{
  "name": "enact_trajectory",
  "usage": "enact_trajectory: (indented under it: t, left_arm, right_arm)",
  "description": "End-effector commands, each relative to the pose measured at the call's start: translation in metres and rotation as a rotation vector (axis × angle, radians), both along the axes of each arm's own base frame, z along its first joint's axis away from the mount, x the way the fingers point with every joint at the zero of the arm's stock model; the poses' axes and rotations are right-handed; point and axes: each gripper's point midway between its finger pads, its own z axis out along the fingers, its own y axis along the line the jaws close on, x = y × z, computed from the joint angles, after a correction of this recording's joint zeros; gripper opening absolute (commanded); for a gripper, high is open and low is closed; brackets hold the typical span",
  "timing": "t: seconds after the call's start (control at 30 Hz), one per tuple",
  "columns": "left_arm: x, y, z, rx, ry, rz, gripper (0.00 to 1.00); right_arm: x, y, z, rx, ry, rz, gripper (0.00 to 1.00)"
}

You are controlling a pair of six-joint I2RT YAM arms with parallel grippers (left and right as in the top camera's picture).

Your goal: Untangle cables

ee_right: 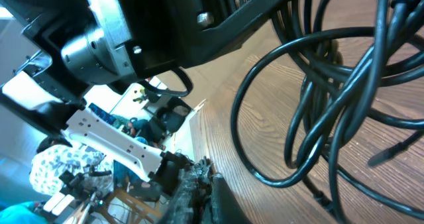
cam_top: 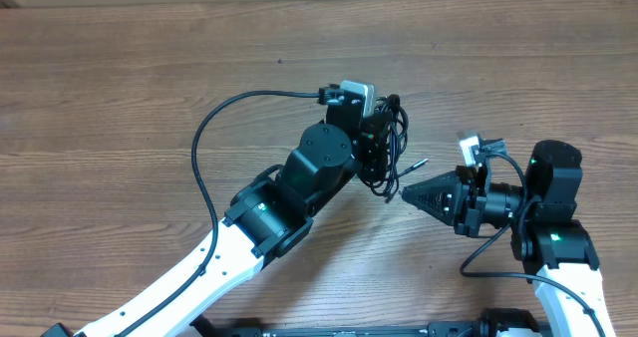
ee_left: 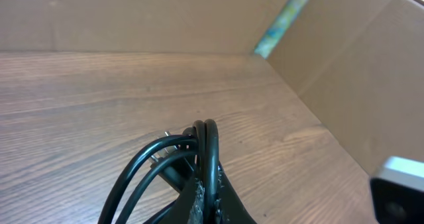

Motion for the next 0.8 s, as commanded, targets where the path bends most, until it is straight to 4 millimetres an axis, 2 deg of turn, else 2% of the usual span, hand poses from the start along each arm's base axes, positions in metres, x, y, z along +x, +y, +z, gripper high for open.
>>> enact_trajectory:
  t: [0.0, 0.1, 0.23, 0.47, 0.77]
  left_arm:
    - [-0.009, -0.012, 0.015, -0.044, -0.005, -0.083, 0.04]
    - [-0.017, -0.018, 0.014, -0.048, 0.002, -0.139, 0.04]
    - [-0.023, -0.022, 0.009, -0.041, 0.027, -0.179, 0.04]
    - [-0.038, -0.031, 0.007, -0.054, 0.058, -0.278, 0.04]
    - [-0.043, -0.034, 0.007, -0.071, 0.077, -0.301, 0.04]
  right_arm:
    - [0.017, -0.004, -0.002, -0.048, 0.022, -0.1, 0.28]
    - [0.029, -0.008, -0.008, -0.082, 0.043, -0.172, 0.47]
    - [0.04, -0.014, -0.015, -0.123, 0.044, -0.247, 0.54]
    - [0.053, -0.022, -0.023, -0.169, 0.045, -0.332, 0.54]
    - [0.05, -0.02, -0.02, -0.157, 0.043, -0.31, 0.48]
